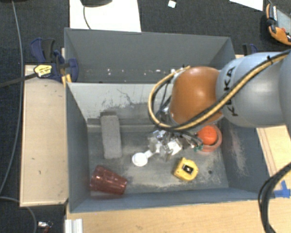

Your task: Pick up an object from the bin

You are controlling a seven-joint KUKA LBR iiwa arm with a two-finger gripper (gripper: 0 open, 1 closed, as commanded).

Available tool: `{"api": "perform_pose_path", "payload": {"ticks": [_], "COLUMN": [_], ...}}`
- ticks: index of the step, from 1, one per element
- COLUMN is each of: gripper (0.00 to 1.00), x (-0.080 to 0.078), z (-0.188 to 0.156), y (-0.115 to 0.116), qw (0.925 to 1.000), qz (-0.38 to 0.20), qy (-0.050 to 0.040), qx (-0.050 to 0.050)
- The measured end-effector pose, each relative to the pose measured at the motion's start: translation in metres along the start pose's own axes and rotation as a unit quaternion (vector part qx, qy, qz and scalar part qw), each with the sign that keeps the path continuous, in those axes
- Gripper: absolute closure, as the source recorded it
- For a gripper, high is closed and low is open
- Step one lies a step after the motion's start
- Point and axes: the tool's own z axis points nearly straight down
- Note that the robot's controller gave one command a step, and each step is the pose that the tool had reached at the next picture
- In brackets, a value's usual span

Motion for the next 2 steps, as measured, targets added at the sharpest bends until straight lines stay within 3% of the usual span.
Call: {"api": "perform_pose_path", "payload": {"ticks": [1,2], "gripper": [1.0,1.0], "x": [0.002,-0.001], "z": [-0.029,-0.069], "y": [0.001,0.0], "qw": [1.0,1.0], "qz": [0.001,0.001], "qy": [0.0039,0.0002], "qx": [-0.002,0.0]}}
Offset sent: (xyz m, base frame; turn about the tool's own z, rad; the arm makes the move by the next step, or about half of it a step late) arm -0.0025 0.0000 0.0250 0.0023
